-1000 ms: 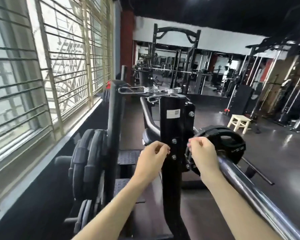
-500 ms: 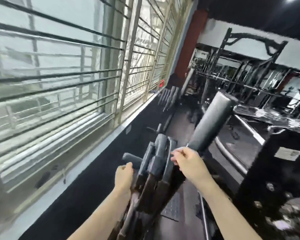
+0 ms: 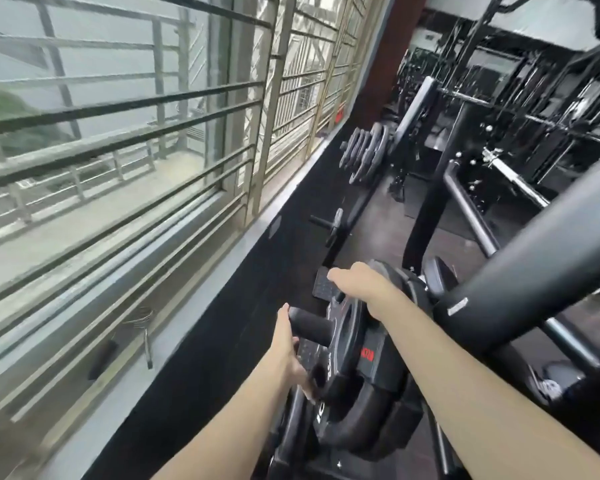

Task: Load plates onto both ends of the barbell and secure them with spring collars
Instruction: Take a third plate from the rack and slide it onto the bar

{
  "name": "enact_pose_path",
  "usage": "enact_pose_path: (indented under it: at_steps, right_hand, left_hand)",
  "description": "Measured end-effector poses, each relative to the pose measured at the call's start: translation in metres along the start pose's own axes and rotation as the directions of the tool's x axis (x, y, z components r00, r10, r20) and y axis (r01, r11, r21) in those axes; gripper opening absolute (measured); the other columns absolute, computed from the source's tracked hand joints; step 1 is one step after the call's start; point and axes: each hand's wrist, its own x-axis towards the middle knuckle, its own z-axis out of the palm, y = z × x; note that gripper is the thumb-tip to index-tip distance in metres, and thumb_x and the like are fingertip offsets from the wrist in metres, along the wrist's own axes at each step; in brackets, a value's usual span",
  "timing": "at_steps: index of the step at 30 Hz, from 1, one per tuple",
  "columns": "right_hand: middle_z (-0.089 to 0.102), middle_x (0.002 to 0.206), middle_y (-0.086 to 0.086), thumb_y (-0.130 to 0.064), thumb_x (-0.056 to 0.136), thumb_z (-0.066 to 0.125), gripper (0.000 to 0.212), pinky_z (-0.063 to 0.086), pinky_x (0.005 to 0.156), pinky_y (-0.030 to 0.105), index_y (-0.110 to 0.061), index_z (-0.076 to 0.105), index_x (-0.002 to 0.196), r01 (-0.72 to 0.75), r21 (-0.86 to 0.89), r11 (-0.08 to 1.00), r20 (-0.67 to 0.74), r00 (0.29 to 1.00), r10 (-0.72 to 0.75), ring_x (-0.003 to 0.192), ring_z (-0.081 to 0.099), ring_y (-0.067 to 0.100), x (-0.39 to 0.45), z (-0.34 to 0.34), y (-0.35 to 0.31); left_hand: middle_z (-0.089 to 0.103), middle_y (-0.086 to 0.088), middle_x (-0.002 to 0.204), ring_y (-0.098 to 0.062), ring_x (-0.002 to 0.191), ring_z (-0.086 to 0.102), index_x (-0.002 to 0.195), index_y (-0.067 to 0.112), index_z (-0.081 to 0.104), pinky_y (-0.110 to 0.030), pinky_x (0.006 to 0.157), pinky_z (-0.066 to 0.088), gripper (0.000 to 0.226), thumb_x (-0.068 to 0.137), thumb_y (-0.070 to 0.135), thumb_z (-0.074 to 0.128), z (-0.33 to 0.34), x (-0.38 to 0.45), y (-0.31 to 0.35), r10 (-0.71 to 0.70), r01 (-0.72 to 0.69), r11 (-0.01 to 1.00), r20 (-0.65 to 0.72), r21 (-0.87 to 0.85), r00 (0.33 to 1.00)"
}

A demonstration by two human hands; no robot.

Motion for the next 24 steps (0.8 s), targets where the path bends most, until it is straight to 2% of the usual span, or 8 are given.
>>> enact_pose_path:
  at_steps: [3, 5, 9, 13, 15, 17, 20, 24]
  right_hand:
    - [0.054, 0.145, 0.017, -0.032, 0.099, 0.043, 0.049, 0.036, 0.114, 0.041, -0.003, 0.051, 0.137, 0.004, -0.113, 0.994, -0.019, 1.0, -0.006, 0.135, 0.046, 0.037, 0.006, 0.011, -0.001]
    - [0.055, 0.142, 0.02, -0.03, 0.098, 0.041, 0.039, 0.034, 0.114, 0.042, -0.006, 0.059, 0.122, 0.001, -0.226, 0.974, -0.064, 0.998, -0.016, 0.136, 0.042, 0.039, 0.006, 0.018, -0.001]
    - [0.03, 0.156, 0.021, -0.022, 0.097, 0.046, 0.043, 0.033, 0.113, 0.043, -0.003, 0.054, 0.135, -0.032, -0.32, 0.947, -0.16, 0.987, -0.021, 0.141, 0.03, 0.039, 0.01, 0.029, 0.008]
    - [0.033, 0.152, 0.019, -0.015, 0.095, 0.052, 0.043, 0.034, 0.112, 0.042, -0.003, 0.056, 0.136, -0.05, -0.378, 0.924, -0.237, 0.97, -0.045, 0.138, 0.033, 0.037, 0.012, 0.037, 0.011]
    - [0.036, 0.149, 0.02, -0.012, 0.093, 0.052, 0.041, 0.035, 0.111, 0.042, -0.003, 0.058, 0.133, -0.052, -0.378, 0.925, -0.274, 0.96, -0.058, 0.136, 0.034, 0.038, 0.011, 0.04, 0.011]
    - [0.041, 0.144, 0.021, -0.009, 0.093, 0.051, 0.036, 0.038, 0.107, 0.043, -0.003, 0.059, 0.128, -0.037, -0.334, 0.942, -0.334, 0.939, -0.082, 0.133, 0.036, 0.038, 0.012, 0.044, 0.011]
    - [0.042, 0.141, 0.021, -0.005, 0.092, 0.053, 0.031, 0.042, 0.104, 0.044, -0.003, 0.059, 0.123, -0.031, -0.22, 0.975, -0.413, 0.908, -0.064, 0.131, 0.036, 0.039, 0.018, 0.054, 0.01]
    - [0.051, 0.137, 0.021, -0.005, 0.09, 0.055, 0.038, 0.048, 0.101, 0.039, -0.002, 0.057, 0.128, -0.105, 0.14, 0.984, -0.35, 0.925, 0.149, 0.128, 0.05, 0.038, 0.03, 0.061, 0.0]
  left_hand:
    - [0.046, -0.016, 0.125, -0.041, 0.124, 0.042, 0.123, 0.018, 0.052, -0.072, 0.103, 0.022, 0.093, 0.061, 0.086, 0.059, -0.008, 0.013, 0.004, -0.055, 0.053, 0.998, 0.056, 0.029, 0.997]
    - [0.043, -0.019, 0.137, -0.043, 0.12, 0.043, 0.117, 0.017, 0.053, -0.073, 0.102, 0.024, 0.088, 0.062, 0.085, 0.058, -0.013, 0.017, 0.005, -0.084, 0.078, 0.995, 0.092, 0.067, 0.992]
    - [0.018, -0.018, 0.163, -0.048, 0.146, 0.015, 0.118, 0.015, 0.053, -0.07, 0.109, 0.016, 0.092, 0.061, 0.088, 0.057, -0.019, 0.021, 0.001, -0.119, 0.105, 0.99, 0.148, 0.097, 0.982]
    - [0.028, -0.019, 0.159, -0.048, 0.134, 0.035, 0.134, 0.016, 0.047, -0.061, 0.095, 0.034, 0.11, 0.056, 0.094, 0.052, -0.027, 0.026, -0.006, -0.107, 0.096, 0.993, 0.171, 0.073, 0.979]
    - [0.033, -0.019, 0.155, -0.05, 0.131, 0.038, 0.139, 0.017, 0.043, -0.063, 0.092, 0.033, 0.112, 0.057, 0.092, 0.053, -0.028, 0.029, -0.006, -0.125, 0.116, 0.991, 0.168, 0.062, 0.978]
    - [0.043, -0.018, 0.144, -0.052, 0.128, 0.042, 0.135, 0.016, 0.044, -0.069, 0.093, 0.033, 0.109, 0.056, 0.088, 0.062, -0.03, 0.03, -0.004, -0.112, 0.11, 0.994, 0.155, 0.024, 0.981]
    - [0.054, -0.018, 0.112, -0.043, 0.091, 0.064, 0.127, 0.013, 0.043, -0.06, 0.07, 0.051, 0.104, 0.052, 0.076, 0.079, -0.035, 0.033, 0.003, -0.062, 0.06, 0.998, 0.051, 0.028, 0.997]
    - [0.074, -0.018, 0.076, -0.041, 0.05, 0.069, 0.093, -0.001, 0.049, -0.052, 0.042, 0.054, 0.086, 0.051, 0.061, 0.09, -0.042, 0.027, 0.021, -0.054, 0.054, 0.993, -0.003, 0.102, 0.999]
